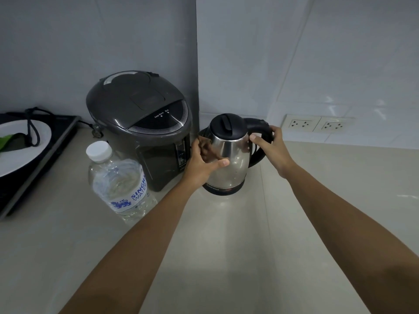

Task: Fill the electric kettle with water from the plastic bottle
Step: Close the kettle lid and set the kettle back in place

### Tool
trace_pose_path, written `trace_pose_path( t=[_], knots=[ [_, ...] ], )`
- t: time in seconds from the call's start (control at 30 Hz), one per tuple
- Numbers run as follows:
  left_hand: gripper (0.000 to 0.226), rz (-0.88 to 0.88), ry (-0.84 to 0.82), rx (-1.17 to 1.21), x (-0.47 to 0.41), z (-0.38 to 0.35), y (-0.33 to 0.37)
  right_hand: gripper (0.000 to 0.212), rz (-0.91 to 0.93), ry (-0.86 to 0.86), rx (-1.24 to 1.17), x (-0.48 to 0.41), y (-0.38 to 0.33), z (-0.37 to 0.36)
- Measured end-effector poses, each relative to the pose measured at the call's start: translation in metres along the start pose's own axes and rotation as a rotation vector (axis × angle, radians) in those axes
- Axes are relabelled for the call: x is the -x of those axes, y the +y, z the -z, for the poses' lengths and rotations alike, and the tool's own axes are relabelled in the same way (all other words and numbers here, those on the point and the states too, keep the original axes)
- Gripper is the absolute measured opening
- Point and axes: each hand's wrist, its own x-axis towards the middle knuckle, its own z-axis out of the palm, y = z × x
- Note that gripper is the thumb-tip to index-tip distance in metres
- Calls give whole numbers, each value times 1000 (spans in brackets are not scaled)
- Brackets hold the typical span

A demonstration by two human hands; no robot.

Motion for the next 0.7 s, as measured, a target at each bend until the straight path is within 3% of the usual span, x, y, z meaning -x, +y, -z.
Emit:
trace_pose_path(
  t=[0.07, 0.23, 0.37, 0.53, 0.7],
  knots=[
    [89, -3, 2, 5, 1, 1, 0, 55, -39, -12, -35, 0, 0, 2],
    [105, 46, 8, -25, 7, -1, 5, 39, -232, 24, -226, -10, -15, 10],
    [106, 76, 3, -75, 10, 0, 10, 30, -260, 86, -201, -16, -25, 3],
    [115, 102, 3, -107, 11, -1, 12, 45, -237, 148, -151, -17, -20, -1],
    [105, 117, -6, -138, 15, 0, 18, 62, -218, 125, -94, -18, -26, -2]
  ],
)
